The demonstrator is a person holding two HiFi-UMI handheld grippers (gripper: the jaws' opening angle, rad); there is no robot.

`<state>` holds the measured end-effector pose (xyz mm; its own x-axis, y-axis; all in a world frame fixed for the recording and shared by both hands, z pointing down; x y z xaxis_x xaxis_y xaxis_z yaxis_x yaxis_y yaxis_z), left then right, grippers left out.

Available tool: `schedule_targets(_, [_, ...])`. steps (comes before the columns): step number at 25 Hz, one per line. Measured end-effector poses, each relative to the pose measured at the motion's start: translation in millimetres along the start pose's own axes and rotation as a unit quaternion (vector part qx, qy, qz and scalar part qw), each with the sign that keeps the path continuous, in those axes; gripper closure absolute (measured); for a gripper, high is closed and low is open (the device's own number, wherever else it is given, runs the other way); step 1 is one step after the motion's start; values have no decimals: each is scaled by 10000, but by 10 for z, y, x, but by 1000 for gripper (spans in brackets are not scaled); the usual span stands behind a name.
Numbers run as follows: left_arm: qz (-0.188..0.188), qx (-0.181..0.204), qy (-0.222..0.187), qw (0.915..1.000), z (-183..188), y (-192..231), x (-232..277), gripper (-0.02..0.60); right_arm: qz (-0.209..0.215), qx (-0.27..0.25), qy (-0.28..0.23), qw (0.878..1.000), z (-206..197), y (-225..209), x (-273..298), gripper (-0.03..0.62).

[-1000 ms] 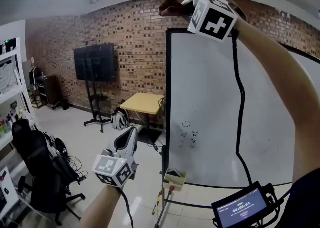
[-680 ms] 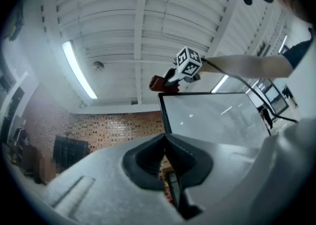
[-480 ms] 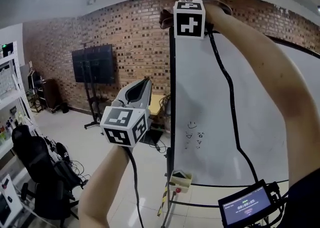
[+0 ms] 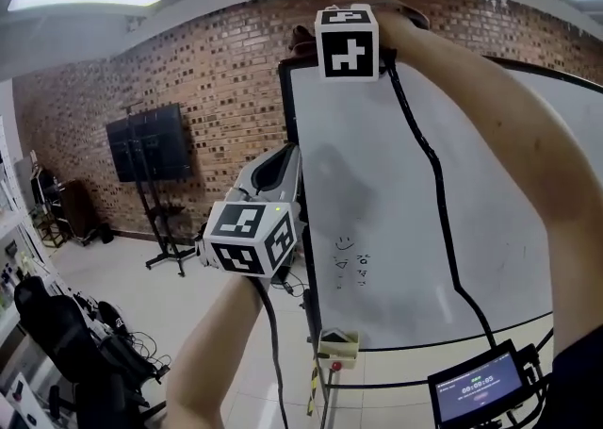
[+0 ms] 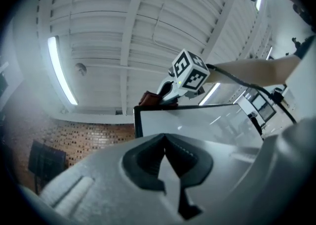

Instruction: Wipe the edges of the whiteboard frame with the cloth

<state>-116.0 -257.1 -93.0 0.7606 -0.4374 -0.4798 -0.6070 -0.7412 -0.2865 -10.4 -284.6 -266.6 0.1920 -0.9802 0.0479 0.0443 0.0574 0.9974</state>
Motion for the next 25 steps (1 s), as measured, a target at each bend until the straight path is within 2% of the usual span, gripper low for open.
schedule_targets(9, [-390, -191, -81, 9990, -24, -308, 245, 577, 94, 149, 281, 9994, -492, 10, -224, 536])
schedule_targets(15, [-585, -277, -25, 9979, 25, -693, 431, 577, 161, 257, 380, 9988, -938, -7, -385, 536])
schedule_targets(21, [-629, -296, 81, 9975, 40, -911, 489, 577, 176, 420, 409, 9981, -1265, -4, -547, 536])
schedule_targets(25, [-641, -308, 139, 9974, 273, -1208, 735, 577, 202, 459, 406, 9979, -1671, -194, -738, 536])
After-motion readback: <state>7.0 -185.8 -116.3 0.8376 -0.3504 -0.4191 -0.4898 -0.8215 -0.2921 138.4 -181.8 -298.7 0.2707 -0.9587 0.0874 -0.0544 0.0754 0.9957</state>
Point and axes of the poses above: the fingertips, and each gripper's own axes: x forward along the fingers, y to its left, z out of its top, the point moved 6 cm from there along -x, backward along the fingers, and after that the axes turned 3 degrees about x, right-handed, at the moved point
